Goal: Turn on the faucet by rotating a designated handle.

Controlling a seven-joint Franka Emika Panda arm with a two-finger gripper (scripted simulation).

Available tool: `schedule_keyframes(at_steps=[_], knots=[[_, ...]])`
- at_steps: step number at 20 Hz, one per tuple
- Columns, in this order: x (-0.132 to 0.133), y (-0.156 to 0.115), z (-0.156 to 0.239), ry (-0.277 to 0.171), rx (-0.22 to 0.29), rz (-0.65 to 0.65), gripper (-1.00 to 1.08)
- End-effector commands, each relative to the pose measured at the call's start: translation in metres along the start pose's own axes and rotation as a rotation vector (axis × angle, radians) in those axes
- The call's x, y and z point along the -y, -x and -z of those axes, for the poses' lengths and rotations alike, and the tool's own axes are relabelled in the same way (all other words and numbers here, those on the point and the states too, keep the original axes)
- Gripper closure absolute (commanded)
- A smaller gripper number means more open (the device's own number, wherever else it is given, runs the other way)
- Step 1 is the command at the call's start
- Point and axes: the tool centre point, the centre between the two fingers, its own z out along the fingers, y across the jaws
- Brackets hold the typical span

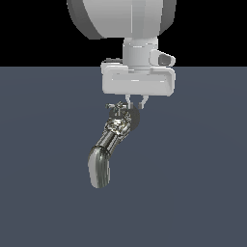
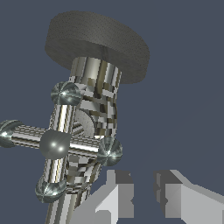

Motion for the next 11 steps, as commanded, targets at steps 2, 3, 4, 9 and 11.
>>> schedule_keyframes(at_steps=[2,3,4,9,11], knots=[[-0.018,-0.045,-0.003,-0.015,-0.098,-0.017,0.12],[0.016,-0.058,-0.007,-0.021,-0.117,0.081,0.48],[0.025,-0.056,-0.005,-0.022,-0.121,0.098,0.48],[0.126,-0.075,-0.006,0.000,-0.187,0.286,0.13],[0.107,-0.075,-0.013,0.027,-0.182,0.335,-0.11]])
